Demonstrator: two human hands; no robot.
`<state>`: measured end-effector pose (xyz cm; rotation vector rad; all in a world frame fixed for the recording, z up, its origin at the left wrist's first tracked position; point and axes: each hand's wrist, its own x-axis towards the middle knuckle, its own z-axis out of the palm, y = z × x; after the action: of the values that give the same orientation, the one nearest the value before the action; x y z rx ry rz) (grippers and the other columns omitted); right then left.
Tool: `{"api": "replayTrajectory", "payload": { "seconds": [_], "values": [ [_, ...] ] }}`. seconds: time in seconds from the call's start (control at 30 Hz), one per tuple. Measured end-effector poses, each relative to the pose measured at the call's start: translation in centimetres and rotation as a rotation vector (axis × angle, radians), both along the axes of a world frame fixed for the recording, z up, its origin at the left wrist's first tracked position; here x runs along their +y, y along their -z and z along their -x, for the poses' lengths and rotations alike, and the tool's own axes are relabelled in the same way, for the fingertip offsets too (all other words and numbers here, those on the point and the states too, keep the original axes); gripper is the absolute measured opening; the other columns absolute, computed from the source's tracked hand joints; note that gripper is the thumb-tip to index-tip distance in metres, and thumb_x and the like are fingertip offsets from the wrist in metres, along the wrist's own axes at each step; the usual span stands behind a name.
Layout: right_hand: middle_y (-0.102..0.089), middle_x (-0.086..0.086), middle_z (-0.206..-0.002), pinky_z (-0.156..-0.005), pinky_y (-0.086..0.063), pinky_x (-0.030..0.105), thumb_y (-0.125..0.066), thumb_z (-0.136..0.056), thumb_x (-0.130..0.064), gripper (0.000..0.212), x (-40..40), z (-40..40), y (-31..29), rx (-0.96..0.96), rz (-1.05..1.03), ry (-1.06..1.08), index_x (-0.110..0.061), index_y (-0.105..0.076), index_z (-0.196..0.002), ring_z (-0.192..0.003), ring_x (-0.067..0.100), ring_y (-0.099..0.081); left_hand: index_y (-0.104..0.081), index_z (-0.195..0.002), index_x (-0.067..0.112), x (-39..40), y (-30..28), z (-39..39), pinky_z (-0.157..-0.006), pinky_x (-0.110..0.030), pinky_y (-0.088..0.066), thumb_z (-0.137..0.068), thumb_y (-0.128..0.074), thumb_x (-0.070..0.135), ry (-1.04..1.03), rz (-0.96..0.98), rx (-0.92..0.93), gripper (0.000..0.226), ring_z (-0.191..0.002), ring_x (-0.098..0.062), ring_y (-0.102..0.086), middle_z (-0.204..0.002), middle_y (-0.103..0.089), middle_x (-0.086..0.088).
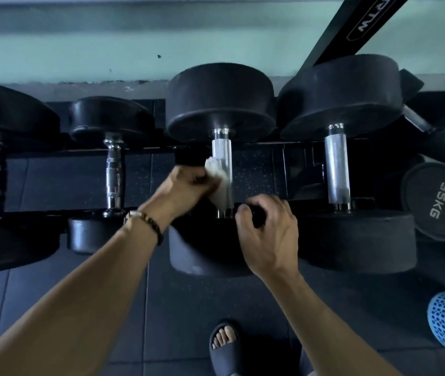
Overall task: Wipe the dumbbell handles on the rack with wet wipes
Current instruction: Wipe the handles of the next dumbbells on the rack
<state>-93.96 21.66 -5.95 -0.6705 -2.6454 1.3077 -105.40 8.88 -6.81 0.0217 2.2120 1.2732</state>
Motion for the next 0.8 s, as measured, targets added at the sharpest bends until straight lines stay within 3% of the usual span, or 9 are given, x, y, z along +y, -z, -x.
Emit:
{"api": "replayTrajectory", "payload": {
  "seconds": [0.07,0.13,0.2,0.3,0.4,0.47,0.57,0.73,0.8],
  "values": [
    [-0.067,-0.010,-0.085,-0.085,-0.050,0.047,-0.041,-0.081,-0.046,0.039,-0.1,0.0,-0.1,0.001,0.006,0.011,-0.019,-0.069,-0.083,-0.088,0.015,-0.059,-0.067,-0.070,0.021,-1.0,-0.2,-0.5,-0.052,-0.012,-0.044,-0.094,-0.066,0.029,0.112,0.076,-0.076,0.026,-0.053,0.003,-0.059,-0.054,-0.063,0.013],
    [-0.067,-0.011,-0.085,-0.085,-0.050,0.048,-0.042,-0.082,-0.046,0.039,-0.1,0.0,-0.1,0.000,0.006,0.005,-0.019,-0.070,-0.084,-0.088,0.015,-0.059,-0.070,-0.077,0.022,-1.0,-0.1,0.0,-0.058,-0.013,-0.049,-0.094,-0.065,0.031,0.103,0.046,-0.115,0.021,-0.061,0.002,-0.064,-0.061,-0.068,0.014],
    [-0.064,-0.013,-0.084,-0.084,-0.051,0.048,-0.042,-0.082,-0.045,0.040,0.0,0.0,0.0,0.007,0.004,0.006,-0.017,-0.070,-0.084,-0.087,0.014,-0.059,-0.071,-0.095,0.008,0.1,-0.1,0.8,-0.067,-0.013,-0.051,-0.097,-0.061,0.026,-0.062,-0.044,-0.116,0.020,-0.071,-0.008,-0.065,-0.076,-0.068,0.005],
    [-0.061,-0.016,-0.083,-0.084,-0.050,0.045,-0.040,-0.081,-0.047,0.042,-0.1,0.0,-0.2,0.001,0.005,0.001,-0.017,-0.070,-0.084,-0.086,0.013,-0.057,-0.064,-0.113,0.008,1.6,-0.4,1.0,-0.057,-0.003,-0.042,-0.101,-0.055,0.017,-0.251,-0.132,-0.076,0.018,-0.062,0.005,-0.058,-0.082,-0.061,0.005],
    [-0.067,-0.010,-0.086,-0.085,-0.049,0.046,-0.040,-0.080,-0.047,0.043,-0.1,-0.1,0.0,-0.003,0.012,-0.005,-0.017,-0.070,-0.084,-0.088,0.015,-0.059,-0.070,-0.100,0.013,1.3,0.5,0.4,-0.061,-0.011,-0.047,-0.095,-0.065,0.017,-0.320,-0.131,0.022,0.008,-0.071,-0.005,-0.062,-0.082,-0.066,0.001],
    [-0.068,-0.009,-0.088,-0.086,-0.049,0.047,-0.039,-0.080,-0.049,0.044,-0.1,-0.1,-0.1,-0.008,0.024,-0.004,-0.016,-0.070,-0.084,-0.089,0.015,-0.059,-0.073,-0.091,0.019,0.9,0.6,0.3,-0.064,-0.012,-0.050,-0.090,-0.071,0.013,-0.364,-0.136,0.085,0.006,-0.071,-0.002,-0.064,-0.079,-0.070,0.007],
    [-0.066,-0.009,-0.083,-0.084,-0.050,0.049,-0.039,-0.081,-0.048,0.043,0.0,-0.1,0.0,-0.015,0.016,-0.014,-0.017,-0.067,-0.080,-0.085,0.015,-0.058,-0.074,-0.097,0.010,1.5,0.3,0.2,-0.063,-0.010,-0.050,-0.093,-0.066,0.009,-0.350,-0.201,0.038,0.009,-0.063,0.005,-0.064,-0.077,-0.069,0.007],
    [-0.067,-0.009,-0.082,-0.084,-0.050,0.048,-0.039,-0.082,-0.048,0.042,0.1,-0.1,0.2,-0.009,0.014,-0.023,-0.018,-0.068,-0.081,-0.085,0.013,-0.059,-0.076,-0.093,0.016,0.9,0.9,0.6,-0.066,-0.013,-0.052,-0.093,-0.068,0.024,-0.238,-0.122,-0.013,0.011,-0.073,-0.003,-0.067,-0.084,-0.073,0.004],
    [-0.067,-0.010,-0.082,-0.084,-0.051,0.048,-0.040,-0.083,-0.047,0.039,0.1,-0.1,0.2,0.006,0.016,-0.021,-0.019,-0.067,-0.080,-0.084,0.013,-0.059,-0.077,-0.092,0.021,0.2,1.0,0.8,-0.074,-0.020,-0.054,-0.091,-0.070,0.029,-0.215,-0.144,-0.092,0.011,-0.081,-0.009,-0.071,-0.087,-0.076,0.003]
  ]
}}
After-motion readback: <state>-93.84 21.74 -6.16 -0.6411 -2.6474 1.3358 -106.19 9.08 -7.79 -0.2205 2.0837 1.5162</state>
